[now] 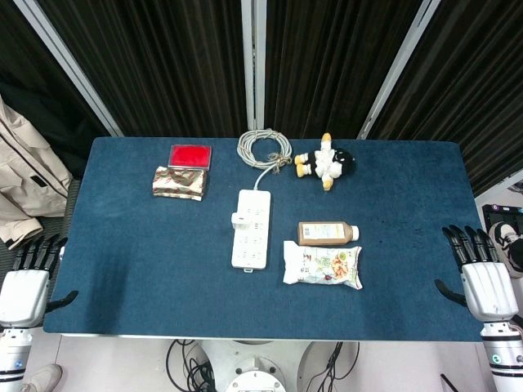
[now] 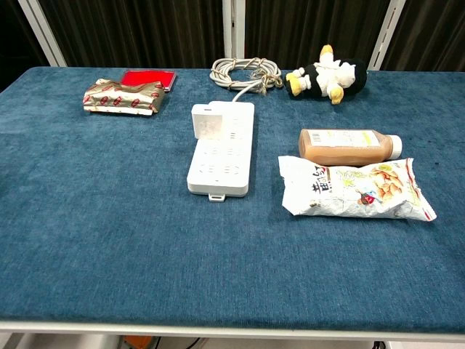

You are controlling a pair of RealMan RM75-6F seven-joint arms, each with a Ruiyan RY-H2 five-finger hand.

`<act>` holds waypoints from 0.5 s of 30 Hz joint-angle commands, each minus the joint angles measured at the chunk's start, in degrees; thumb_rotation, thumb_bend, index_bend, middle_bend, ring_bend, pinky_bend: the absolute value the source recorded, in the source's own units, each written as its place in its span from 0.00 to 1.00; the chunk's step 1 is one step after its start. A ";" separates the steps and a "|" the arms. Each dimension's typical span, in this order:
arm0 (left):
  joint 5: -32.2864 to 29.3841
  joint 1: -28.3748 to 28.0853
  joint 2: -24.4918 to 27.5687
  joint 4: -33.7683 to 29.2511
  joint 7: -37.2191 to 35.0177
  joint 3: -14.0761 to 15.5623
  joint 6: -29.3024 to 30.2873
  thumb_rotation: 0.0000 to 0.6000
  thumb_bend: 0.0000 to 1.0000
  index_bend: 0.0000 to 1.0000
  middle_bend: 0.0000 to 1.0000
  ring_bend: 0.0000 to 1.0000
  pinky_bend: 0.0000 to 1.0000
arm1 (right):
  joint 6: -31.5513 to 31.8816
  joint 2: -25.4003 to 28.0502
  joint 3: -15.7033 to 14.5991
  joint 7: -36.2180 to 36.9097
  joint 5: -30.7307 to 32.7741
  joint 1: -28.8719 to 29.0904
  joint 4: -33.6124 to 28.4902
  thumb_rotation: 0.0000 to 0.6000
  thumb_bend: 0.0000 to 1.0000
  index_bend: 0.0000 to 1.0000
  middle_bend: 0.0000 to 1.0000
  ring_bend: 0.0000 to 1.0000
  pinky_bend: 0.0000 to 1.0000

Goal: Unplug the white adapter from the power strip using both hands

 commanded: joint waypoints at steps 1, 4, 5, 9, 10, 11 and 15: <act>0.06 -0.13 -0.07 -0.01 -0.04 0.03 -0.24 1.00 0.06 0.10 0.07 0.00 0.07 | 0.06 -0.05 0.04 0.31 0.25 -0.15 0.28 1.00 0.09 0.00 0.09 0.00 0.00; 0.09 -0.23 -0.14 -0.16 0.12 0.00 -0.37 1.00 0.06 0.10 0.07 0.00 0.07 | -0.23 -0.12 -0.01 0.62 0.37 -0.07 0.60 1.00 0.09 0.00 0.09 0.00 0.00; 0.15 -0.25 -0.13 -0.24 0.15 -0.01 -0.35 1.00 0.06 0.10 0.07 0.00 0.07 | -0.32 -0.15 0.05 0.80 0.48 -0.03 0.73 1.00 0.09 0.00 0.09 0.00 0.00; 0.38 -0.32 0.02 -0.71 0.49 0.00 -0.32 1.00 0.06 0.10 0.07 0.00 0.07 | -0.56 -0.24 0.15 1.71 0.71 0.08 1.33 1.00 0.09 0.00 0.09 0.00 0.00; 0.41 -0.34 0.04 -0.80 0.53 -0.02 -0.31 1.00 0.06 0.10 0.07 0.00 0.07 | -0.59 -0.30 0.12 1.86 0.65 0.10 1.48 1.00 0.09 0.00 0.09 0.00 0.00; 0.47 -0.41 0.05 -0.90 0.57 -0.06 -0.32 1.00 0.06 0.10 0.07 0.00 0.07 | -0.74 -0.35 0.01 2.04 0.54 0.16 1.65 1.00 0.10 0.00 0.09 0.00 0.00; 0.74 -0.65 0.12 -1.20 0.63 -0.10 -0.47 1.00 0.06 0.10 0.07 0.00 0.07 | -1.65 -0.39 -0.38 2.59 -0.01 0.62 1.97 1.00 0.14 0.00 0.09 0.00 0.00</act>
